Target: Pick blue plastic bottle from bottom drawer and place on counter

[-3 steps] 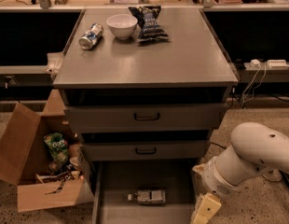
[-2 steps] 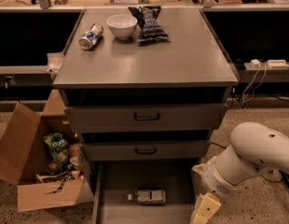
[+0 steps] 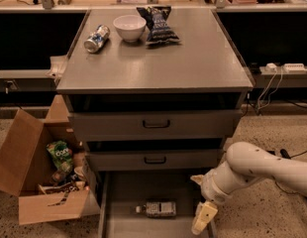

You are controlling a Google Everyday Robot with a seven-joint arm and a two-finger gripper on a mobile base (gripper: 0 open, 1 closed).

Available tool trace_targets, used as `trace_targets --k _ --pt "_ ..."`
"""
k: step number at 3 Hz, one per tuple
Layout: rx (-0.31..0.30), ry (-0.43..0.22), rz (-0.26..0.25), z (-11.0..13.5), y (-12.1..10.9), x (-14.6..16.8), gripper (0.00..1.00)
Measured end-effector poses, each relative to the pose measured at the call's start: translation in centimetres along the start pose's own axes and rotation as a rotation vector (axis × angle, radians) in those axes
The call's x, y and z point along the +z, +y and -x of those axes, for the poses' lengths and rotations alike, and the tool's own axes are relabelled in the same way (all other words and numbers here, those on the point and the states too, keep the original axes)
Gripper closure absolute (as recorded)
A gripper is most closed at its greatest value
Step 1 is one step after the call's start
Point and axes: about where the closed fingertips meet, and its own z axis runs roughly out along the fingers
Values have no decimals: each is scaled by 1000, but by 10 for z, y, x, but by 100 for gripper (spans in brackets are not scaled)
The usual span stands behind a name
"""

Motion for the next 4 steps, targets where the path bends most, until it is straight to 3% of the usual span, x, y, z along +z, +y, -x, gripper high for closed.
trace_targets --k 1,3,4 --pt "-48 -24 8 -14 -31 56 0" --pt "-43 -103 -9 -37 -81 160 0" --pt "-30 -110 -12 -45 -108 217 0"
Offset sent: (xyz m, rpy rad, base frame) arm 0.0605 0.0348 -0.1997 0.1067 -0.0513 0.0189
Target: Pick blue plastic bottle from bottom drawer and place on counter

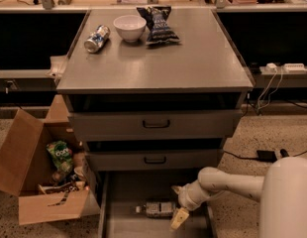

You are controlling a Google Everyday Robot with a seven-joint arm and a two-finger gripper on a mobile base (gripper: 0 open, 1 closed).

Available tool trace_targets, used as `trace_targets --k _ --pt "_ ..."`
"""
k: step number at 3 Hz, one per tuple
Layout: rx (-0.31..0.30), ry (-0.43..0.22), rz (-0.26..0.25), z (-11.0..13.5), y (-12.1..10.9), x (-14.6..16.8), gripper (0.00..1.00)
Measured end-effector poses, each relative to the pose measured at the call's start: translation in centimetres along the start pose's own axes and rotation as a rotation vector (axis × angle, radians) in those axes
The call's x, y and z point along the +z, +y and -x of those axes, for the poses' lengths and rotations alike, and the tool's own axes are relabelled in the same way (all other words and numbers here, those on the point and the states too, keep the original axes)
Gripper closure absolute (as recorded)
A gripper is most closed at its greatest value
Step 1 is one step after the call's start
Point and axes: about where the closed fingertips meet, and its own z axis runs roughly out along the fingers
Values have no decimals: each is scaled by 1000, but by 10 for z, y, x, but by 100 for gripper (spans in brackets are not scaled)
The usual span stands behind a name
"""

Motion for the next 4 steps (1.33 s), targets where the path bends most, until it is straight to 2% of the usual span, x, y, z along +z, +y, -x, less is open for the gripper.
trace_targets --k 2,3,4 --pt "40 27 -13 -14 -32 61 0" --pt "68 55 2 -21 -41 92 0" --pt "79 78 20 -21 -40 108 0"
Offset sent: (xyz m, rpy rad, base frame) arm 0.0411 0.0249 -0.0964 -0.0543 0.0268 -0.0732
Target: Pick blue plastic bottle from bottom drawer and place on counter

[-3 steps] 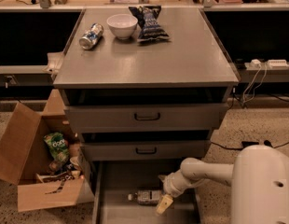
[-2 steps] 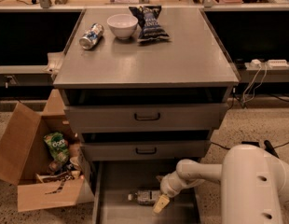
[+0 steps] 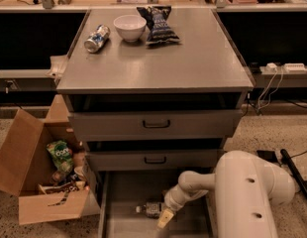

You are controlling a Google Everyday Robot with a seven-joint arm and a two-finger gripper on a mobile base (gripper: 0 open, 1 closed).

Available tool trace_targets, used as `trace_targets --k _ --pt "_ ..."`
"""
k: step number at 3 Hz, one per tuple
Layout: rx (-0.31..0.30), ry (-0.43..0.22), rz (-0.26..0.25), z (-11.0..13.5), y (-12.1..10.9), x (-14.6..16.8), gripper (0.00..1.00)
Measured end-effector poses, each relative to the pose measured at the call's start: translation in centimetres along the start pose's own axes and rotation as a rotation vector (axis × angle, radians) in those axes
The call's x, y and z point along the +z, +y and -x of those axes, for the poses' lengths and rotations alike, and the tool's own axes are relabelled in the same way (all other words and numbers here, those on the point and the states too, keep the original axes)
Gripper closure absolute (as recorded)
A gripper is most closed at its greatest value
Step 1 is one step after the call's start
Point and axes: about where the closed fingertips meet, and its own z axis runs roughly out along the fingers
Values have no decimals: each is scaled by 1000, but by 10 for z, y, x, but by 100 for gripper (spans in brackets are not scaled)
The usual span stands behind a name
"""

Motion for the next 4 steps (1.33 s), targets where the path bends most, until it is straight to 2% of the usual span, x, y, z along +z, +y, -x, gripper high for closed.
trace_targets --k 1,2,4 --pt "13 39 41 3 0 27 0" --pt "5 41 32 1 -1 28 0" --pt "-73 63 -74 -23 -24 40 0"
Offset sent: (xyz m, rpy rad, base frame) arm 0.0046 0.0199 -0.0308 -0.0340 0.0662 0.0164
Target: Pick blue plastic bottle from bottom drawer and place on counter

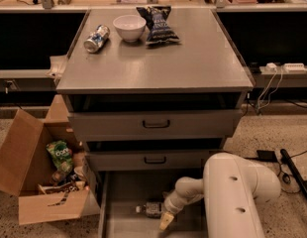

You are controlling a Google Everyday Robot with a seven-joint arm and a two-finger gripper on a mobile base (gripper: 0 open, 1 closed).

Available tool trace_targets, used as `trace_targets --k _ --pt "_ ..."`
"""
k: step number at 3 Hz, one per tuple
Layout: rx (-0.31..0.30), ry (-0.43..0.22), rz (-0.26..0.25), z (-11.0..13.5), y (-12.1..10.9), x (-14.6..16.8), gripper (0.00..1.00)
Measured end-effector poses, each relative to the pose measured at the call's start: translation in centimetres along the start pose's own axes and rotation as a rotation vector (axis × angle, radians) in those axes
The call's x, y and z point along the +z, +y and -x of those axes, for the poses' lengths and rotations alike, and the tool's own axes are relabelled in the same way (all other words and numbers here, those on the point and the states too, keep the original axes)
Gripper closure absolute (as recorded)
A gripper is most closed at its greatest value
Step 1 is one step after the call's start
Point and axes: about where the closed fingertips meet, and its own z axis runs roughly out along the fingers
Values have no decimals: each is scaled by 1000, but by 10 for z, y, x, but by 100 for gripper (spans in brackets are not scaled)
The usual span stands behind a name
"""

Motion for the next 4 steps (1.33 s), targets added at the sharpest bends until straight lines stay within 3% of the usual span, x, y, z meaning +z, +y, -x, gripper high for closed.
trace_targets --k 2,3,4 --pt "-24 5 -49 -21 -16 13 45" --pt "-62 3 -94 -10 -17 -4 70" --pt "-136 -43 -112 11 6 -41 94"
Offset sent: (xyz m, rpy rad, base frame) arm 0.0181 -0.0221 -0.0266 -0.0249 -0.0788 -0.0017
